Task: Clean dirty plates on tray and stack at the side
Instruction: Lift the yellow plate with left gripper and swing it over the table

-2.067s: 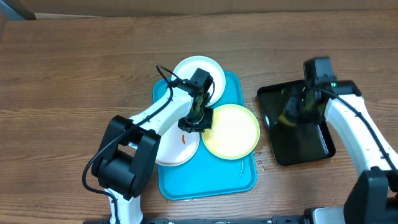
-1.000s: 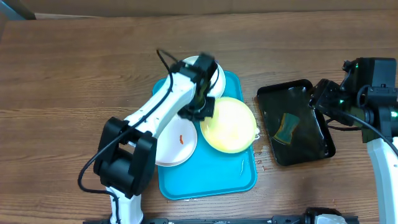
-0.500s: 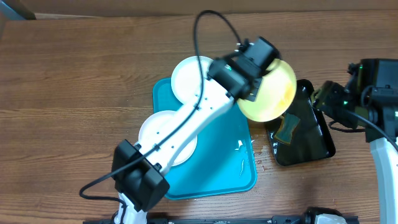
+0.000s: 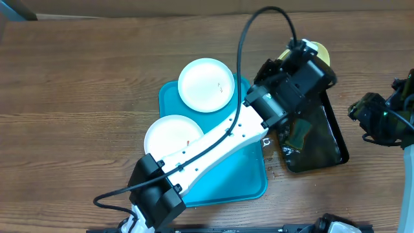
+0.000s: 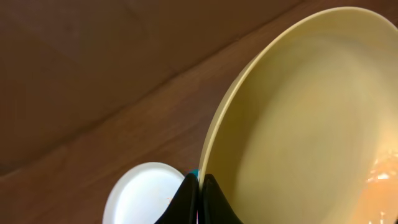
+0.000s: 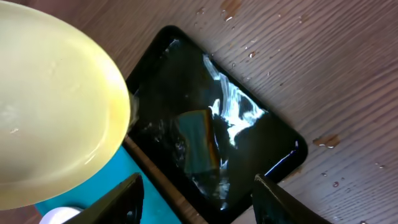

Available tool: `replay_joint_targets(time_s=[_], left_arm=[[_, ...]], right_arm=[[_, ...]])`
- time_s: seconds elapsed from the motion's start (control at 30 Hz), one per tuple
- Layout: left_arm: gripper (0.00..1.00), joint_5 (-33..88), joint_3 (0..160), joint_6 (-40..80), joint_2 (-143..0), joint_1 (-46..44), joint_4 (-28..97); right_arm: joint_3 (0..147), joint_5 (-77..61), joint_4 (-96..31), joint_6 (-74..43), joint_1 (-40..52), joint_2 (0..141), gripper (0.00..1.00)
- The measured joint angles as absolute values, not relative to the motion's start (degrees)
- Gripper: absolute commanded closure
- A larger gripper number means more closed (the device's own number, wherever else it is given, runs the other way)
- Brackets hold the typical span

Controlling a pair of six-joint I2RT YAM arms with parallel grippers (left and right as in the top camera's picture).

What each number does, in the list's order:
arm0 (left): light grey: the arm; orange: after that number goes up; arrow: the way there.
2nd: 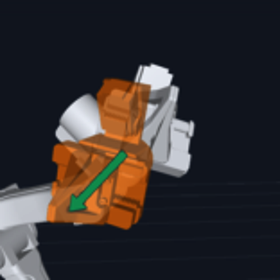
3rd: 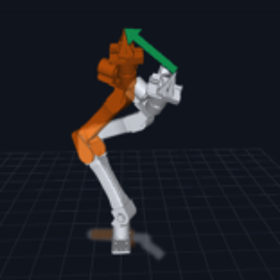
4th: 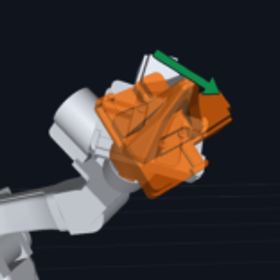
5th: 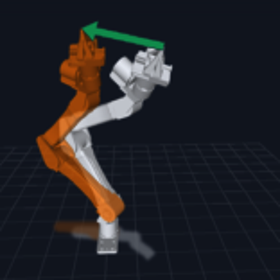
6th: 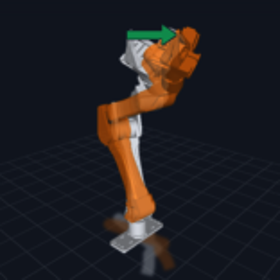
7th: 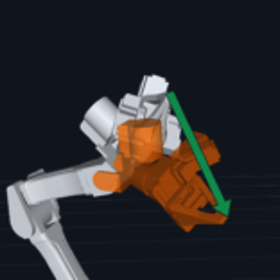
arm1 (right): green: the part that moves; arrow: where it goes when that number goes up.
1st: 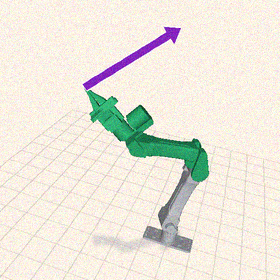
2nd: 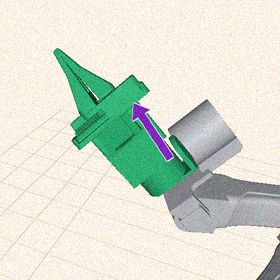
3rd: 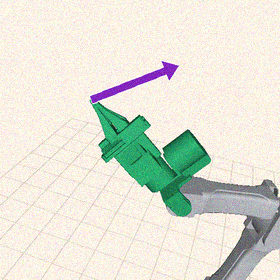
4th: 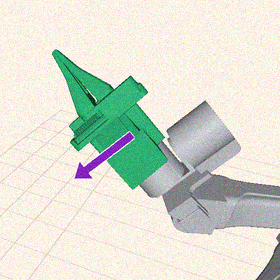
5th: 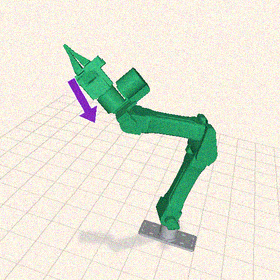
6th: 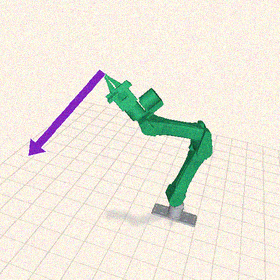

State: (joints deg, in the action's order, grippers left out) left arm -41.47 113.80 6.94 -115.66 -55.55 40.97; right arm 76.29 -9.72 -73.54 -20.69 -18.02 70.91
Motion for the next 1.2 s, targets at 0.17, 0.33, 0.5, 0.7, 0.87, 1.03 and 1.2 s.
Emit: replay_joint_targets(time_s=[0.17, 0.33, 0.5, 0.7, 0.87, 1.03, 1.2], left_arm=[[0.96, -45.8, 113.8, 2.7, -115.7, -58.6, 40.6], [0.96, -49.3, 113.8, 0.9, -115.7, -60.8, 40.6], [0.96, -52.6, 113.8, -0.6, -115.7, -61.9, 40.6], [0.96, -55.2, 113.8, -2.7, -116.3, -61.9, 40.6], [0.96, -56.5, 113.8, -4.7, -116.8, -61.9, 40.3], [0.96, -57.9, 113.8, -7.3, -117.1, -62.0, 37.0], [0.96, -60.8, 113.8, -11.2, -117.3, -62.3, 31.8]], right_arm=[[76.3, -10.3, -73.5, -20.7, -18.0, 70.9, 0.42], [76.3, -10.5, -73.6, -20.7, -18.0, 70.9, 0.42], [76.3, -10.6, -73.6, -20.7, -18.0, 70.9, 0.42], [76.3, -10.6, -73.6, -20.7, -18.0, 70.9, 0.43], [76.3, -10.6, -73.6, -20.7, -18.0, 70.9, 0.42], [76.3, -10.7, -73.6, -20.7, -18.0, 70.9, 0.42], [76.3, -10.7, -73.5, -20.7, -18.0, 70.9, 0.42]])
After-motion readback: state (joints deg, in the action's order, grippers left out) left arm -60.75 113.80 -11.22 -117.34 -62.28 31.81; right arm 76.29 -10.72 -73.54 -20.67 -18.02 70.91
